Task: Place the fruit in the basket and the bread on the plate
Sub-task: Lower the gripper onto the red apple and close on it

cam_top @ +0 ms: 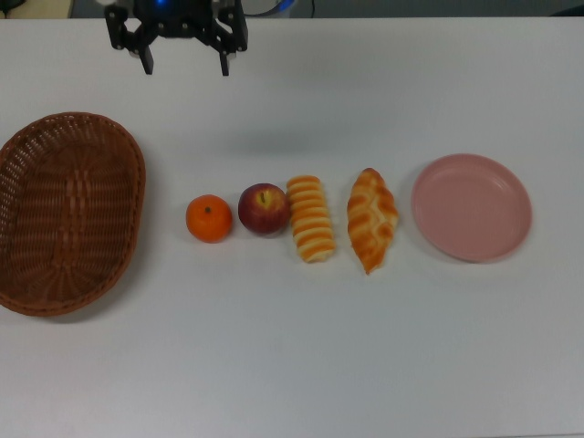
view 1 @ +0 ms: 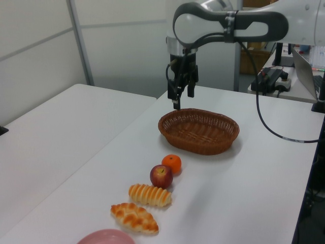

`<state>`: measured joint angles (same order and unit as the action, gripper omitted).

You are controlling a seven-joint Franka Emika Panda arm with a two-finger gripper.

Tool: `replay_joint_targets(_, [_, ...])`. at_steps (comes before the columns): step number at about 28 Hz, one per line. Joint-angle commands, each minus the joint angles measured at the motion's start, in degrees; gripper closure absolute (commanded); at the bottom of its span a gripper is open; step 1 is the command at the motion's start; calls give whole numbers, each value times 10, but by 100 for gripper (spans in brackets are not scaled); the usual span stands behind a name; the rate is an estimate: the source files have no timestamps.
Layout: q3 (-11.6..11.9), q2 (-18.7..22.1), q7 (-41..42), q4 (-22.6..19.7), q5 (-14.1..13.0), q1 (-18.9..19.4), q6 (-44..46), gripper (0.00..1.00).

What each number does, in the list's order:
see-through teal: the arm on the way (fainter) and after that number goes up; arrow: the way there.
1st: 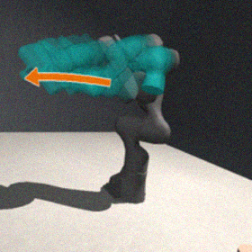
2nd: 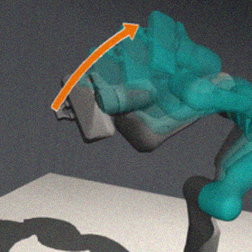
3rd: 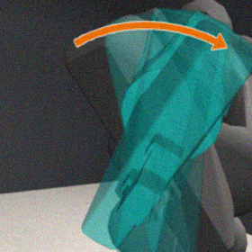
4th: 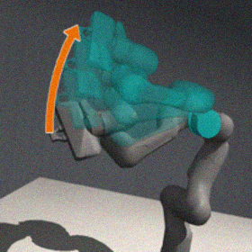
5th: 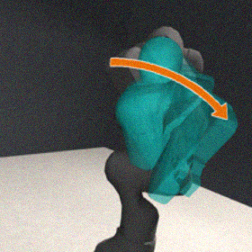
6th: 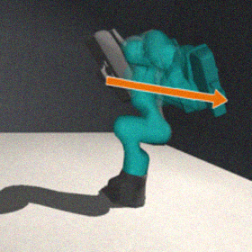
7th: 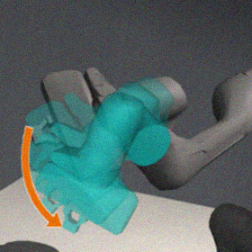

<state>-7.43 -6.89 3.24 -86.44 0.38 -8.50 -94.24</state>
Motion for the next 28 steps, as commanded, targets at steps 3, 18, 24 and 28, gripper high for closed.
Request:
replay_joint_targets(3, [0,-13,-10,-16,9,19,-7,0])
replay_joint_targets(18, [0,-41,-96,-152,33,88,-170,0])
replay_joint_targets(24, [0,-91,-110,-153,36,104,-197,0])
replay_joint_targets(28, [0,-109,-153,-153,57,104,-227,0])
